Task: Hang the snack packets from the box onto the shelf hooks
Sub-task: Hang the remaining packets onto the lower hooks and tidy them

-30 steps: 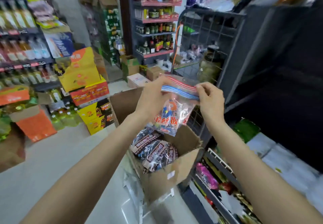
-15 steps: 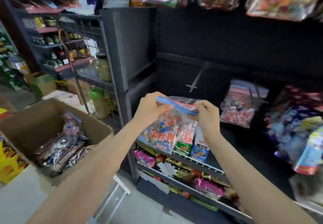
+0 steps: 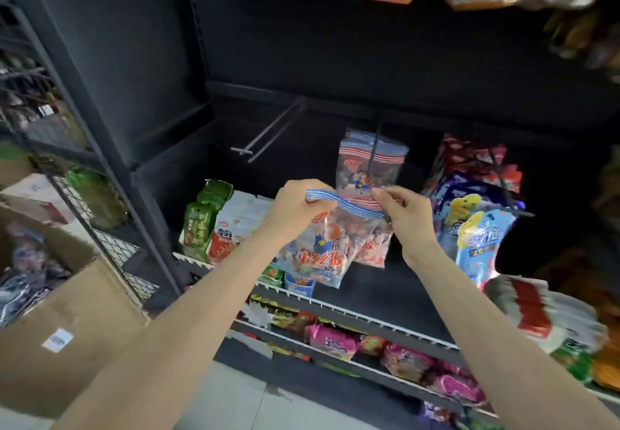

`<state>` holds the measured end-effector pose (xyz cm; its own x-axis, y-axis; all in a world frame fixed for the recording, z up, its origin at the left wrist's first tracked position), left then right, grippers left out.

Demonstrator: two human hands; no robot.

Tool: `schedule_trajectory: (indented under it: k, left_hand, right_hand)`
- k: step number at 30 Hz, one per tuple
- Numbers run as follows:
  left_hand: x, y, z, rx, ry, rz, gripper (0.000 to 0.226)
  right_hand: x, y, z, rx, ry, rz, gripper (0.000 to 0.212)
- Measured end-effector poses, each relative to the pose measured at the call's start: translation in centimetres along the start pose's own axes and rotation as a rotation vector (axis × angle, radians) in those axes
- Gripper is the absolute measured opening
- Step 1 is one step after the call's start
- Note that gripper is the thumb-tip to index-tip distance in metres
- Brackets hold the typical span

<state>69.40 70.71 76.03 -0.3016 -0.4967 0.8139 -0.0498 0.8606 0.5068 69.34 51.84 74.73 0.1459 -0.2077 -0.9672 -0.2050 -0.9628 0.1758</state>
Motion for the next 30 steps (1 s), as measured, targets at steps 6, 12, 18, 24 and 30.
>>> schedule_trajectory:
  k: [6,12,18,24,30]
  left_hand:
    - [0.3,-1.1,-1.8,-0.018,0.035,-0.121,0.017]
    - [0.6,-1.0,-3.1,0.086,0.069,-0.191,0.016]
    - [1.1,-0.6,-3.8,0.130,0.063,-0.249,0.016]
    - [0.6,-1.1,-4.7,0.127,0.086,-0.300,0.018]
    - [-0.1,-1.7,-6.8,0.133,0.139,-0.285,0.017]
  right_hand:
    - [-0.6,0.9,-1.9,0.056,0.065,0.052,0.010]
    - [-0.7,0.8,-2.7,0.093,0.053,0.076,0.016]
    - [-0.4,0.7,-2.9,0.121,0.071,0.154,0.018]
    - [-0.2,0.8,-3.5,0.150,0.110,0.244,0.019]
    - [-0.8,0.4,-5.4,0.141,0.187,0.342,0.015]
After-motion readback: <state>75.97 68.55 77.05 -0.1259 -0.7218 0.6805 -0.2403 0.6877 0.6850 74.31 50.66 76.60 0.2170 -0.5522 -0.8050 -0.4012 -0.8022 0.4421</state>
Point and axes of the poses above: each hand's wrist, its own z-axis away from the middle knuckle, its own y-axis out of the back of the hand, x = y × z, the point moved 8 cm from there along -z, towards the middle knuckle, and after that the axes turned 1 degree about z, right-handed, at the moved point
